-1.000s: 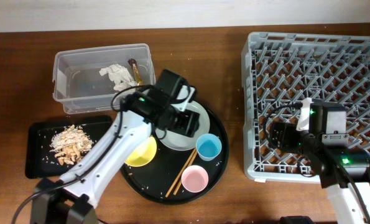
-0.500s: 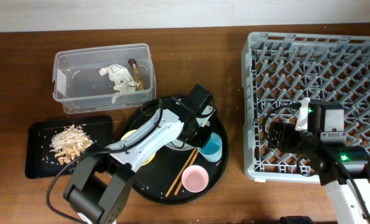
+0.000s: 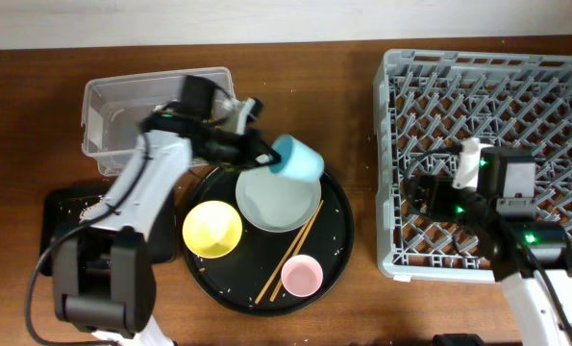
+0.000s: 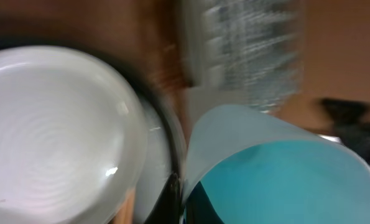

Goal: Sort waste into correct bins and load items into the dishwasher rack
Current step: 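Grasp the blue cup with the left gripper and pass it to the right gripper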

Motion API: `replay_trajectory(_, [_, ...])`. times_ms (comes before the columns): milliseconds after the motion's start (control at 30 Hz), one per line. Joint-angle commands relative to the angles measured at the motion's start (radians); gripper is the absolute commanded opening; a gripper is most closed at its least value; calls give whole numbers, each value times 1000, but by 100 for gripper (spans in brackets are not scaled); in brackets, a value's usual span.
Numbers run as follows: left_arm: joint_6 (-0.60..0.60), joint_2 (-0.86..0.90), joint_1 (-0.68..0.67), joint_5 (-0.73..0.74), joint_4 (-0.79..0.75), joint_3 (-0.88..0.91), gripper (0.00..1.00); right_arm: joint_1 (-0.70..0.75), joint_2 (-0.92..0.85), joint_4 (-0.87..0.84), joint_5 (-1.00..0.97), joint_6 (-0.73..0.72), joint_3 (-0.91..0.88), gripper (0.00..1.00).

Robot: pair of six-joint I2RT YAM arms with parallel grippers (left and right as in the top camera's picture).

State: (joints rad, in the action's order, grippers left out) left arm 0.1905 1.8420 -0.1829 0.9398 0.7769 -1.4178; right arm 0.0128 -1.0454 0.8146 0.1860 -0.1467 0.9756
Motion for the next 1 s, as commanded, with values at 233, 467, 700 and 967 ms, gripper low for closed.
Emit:
replay_trajectory(233, [84,-27,-45,431,-95,-19,0,0,-209,-164,1001,202,16,98])
replay_trajectory(467, [184,-27,-121,422,-190,-19,0,-42,-241,-278,1036,194,16,98])
replay_trajectory(700, [209,-27,-138,423,-194,-19,0,-100,-242,-357,1033,191,16,97])
replay_trajectory(967, [209,-27,-138,422,-193,-19,0,-98,-242,-385,924,191,17,88])
